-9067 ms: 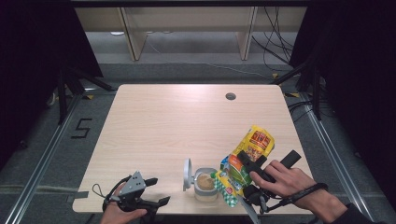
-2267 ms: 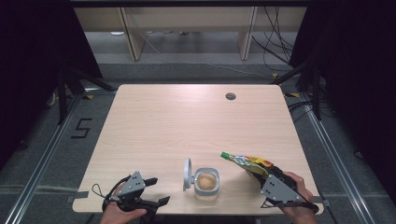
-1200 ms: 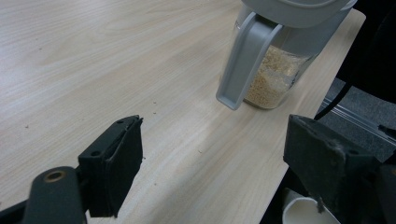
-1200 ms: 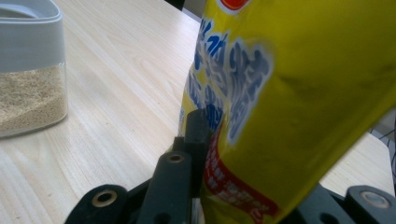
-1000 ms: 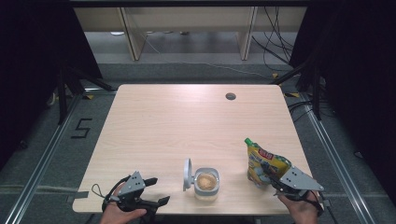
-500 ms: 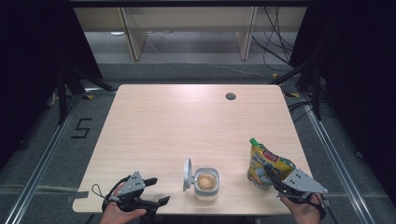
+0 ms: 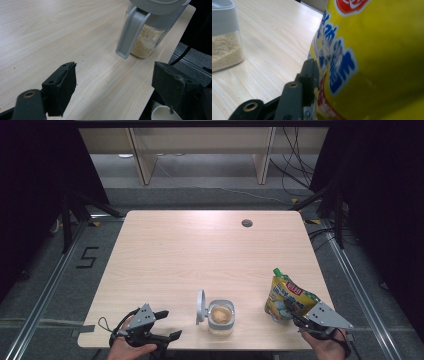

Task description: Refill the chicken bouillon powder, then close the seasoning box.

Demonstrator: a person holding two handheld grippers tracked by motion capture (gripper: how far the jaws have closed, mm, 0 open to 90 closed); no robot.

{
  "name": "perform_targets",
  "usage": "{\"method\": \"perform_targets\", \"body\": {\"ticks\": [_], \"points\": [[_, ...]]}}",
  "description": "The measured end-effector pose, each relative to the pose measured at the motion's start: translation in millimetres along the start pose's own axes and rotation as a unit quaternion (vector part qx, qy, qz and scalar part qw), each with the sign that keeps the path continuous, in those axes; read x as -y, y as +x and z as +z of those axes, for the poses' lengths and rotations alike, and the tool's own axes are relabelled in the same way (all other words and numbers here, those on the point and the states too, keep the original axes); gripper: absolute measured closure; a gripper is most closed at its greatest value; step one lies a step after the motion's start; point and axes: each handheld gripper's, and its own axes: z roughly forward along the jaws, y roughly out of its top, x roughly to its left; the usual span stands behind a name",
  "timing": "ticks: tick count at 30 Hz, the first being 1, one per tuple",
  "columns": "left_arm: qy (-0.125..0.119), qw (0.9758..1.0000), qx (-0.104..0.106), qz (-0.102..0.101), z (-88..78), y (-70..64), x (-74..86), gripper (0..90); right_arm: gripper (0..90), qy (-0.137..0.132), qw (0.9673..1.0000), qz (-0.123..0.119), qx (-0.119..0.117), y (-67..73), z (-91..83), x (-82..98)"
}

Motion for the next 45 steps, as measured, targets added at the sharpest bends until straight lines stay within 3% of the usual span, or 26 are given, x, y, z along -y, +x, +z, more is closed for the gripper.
{"method": "perform_targets", "body": {"ticks": [7, 8, 9, 11, 14, 15, 16, 17, 18, 19, 21, 23, 24, 25, 26, 27, 28, 31, 33, 34, 36, 37, 38, 39, 40, 45], "points": [[-0.010, 0.9999, 0.000, -0.006, 1.0, -1.1, 0.5, 19.1, 42.5, 0.008, 0.9997, 0.021, 0.006, 2.7, -3.0, -0.4], [0.001, 1.0000, -0.005, 0.005, -0.5, 0.4, 0.1, 19.1, 41.0, 0.013, 0.9991, 0.040, 0.008, 5.2, -4.7, 0.3], [0.000, 1.0000, -0.004, 0.002, -0.3, 0.2, 0.2, 19.1, 39.4, 0.008, 0.9994, 0.032, 0.009, 3.4, -4.7, 1.0], [-0.004, 1.0000, -0.002, -0.003, 0.0, -0.6, 0.1, 19.1, 36.8, 0.021, 0.9984, 0.053, 0.004, 5.2, -8.4, 2.0], [-0.009, 0.9999, -0.001, -0.006, 0.6, -1.2, 0.4, 19.1, 35.3, 0.018, 0.9982, 0.056, 0.002, 4.9, -11.8, 4.6], [-0.004, 1.0000, -0.002, -0.004, -0.3, -1.2, 0.0, 19.1, 34.5, 0.023, 0.9969, 0.076, 0.007, 7.6, -14.1, 5.1], [-0.004, 1.0000, -0.001, -0.005, 0.0, -1.1, -0.2, 19.1, 33.8, 0.024, 0.9971, 0.072, 0.003, 6.7, -14.7, 5.8], [-0.009, 1.0000, 0.000, -0.004, 0.8, -0.8, 0.4, 19.1, 33.2, 0.035, 0.9951, 0.093, 0.004, 9.3, -17.4, 6.1], [-0.007, 1.0000, -0.001, -0.002, 0.4, -0.8, 0.4, 19.1, 32.6, 0.027, 0.9965, 0.079, 0.005, 6.7, -16.3, 7.4], [0.009, 0.9999, -0.008, 0.007, -1.6, 0.8, -0.2, 19.1, 31.5, 0.035, 0.9953, 0.090, 0.003, 7.6, -17.4, 8.3], [-0.003, 1.0000, -0.003, 0.000, 0.3, 0.0, 0.4, 19.1, 31.1, 0.044, 0.9949, 0.091, -0.004, 7.9, -19.6, 9.6], [0.006, 0.9999, -0.006, 0.006, -0.9, 0.9, -0.2, 19.1, 30.3, 0.036, 0.9964, 0.077, 0.003, 7.8, -19.3, 10.6], [0.005, 1.0000, -0.006, 0.006, -0.9, 0.8, -0.1, 19.1, 30.2, 0.043, 0.9961, 0.078, 0.001, 8.2, -20.3, 10.9], [-0.002, 1.0000, -0.004, 0.005, 0.0, 0.6, 0.5, 19.1, 30.0, 0.060, 0.9923, 0.108, 0.002, 12.7, -23.8, 10.5], [-0.003, 1.0000, -0.003, 0.001, -0.1, -0.4, 0.4, 19.1, 29.8, 0.041, 0.9958, 0.083, 0.002, 8.5, -21.4, 11.8], [-0.004, 1.0000, -0.004, -0.001, 0.1, -0.6, 0.4, 19.1, 29.7, 0.050, 0.9933, 0.103, -0.005, 10.7, -23.4, 11.5], [-0.006, 1.0000, -0.002, -0.005, 0.0, -1.4, -0.1, 19.1, 29.4, 0.056, 0.9929, 0.105, 0.007, 11.5, -25.8, 11.8], [-0.003, 1.0000, -0.003, 0.004, -1.0, -0.1, -0.6, 19.1, 29.3, 0.057, 0.9930, 0.103, 0.005, 11.2, -27.6, 12.9], [0.001, 1.0000, -0.005, 0.006, -2.0, 0.1, -0.9, 19.1, 29.0, 0.051, 0.9947, 0.089, 0.010, 10.6, -27.0, 13.6], [-0.002, 1.0000, -0.004, 0.009, -2.0, 0.3, -1.2, 19.1, 29.0, 0.063, 0.9924, 0.105, 0.005, 13.6, -29.1, 13.1], [-0.003, 0.9999, -0.003, 0.010, -2.0, 0.4, -1.9, 19.1, 28.8, 0.065, 0.9921, 0.108, 0.001, 14.5, -29.8, 13.2], [0.000, 0.9999, -0.004, 0.010, -2.5, 0.0, -2.4, 19.2, 28.9, 0.054, 0.9949, 0.085, 0.010, 12.7, -29.2, 13.9], [0.006, 0.9999, -0.012, 0.005, -3.0, -0.9, -2.2, 19.3, 28.8, 0.068, 0.9921, 0.106, 0.007, 15.8, -31.3, 13.1], [0.005, 0.9999, -0.012, 0.005, -3.0, -1.6, -2.5, 19.7, 28.8, 0.072, 0.9915, 0.108, 0.010, 17.2, -32.6, 12.8], [-0.004, 0.9999, -0.009, -0.008, -1.8, -4.0, -2.8, 20.3, 28.9, 0.065, 0.9940, 0.087, 0.009, 14.6, -32.2, 13.3], [-0.014, 0.9999, -0.003, -0.006, -4.6, -5.7, -7.2, 35.8, 28.8, 0.072, 0.9921, 0.102, 0.003, 17.4, -33.3, 13.9]]}}
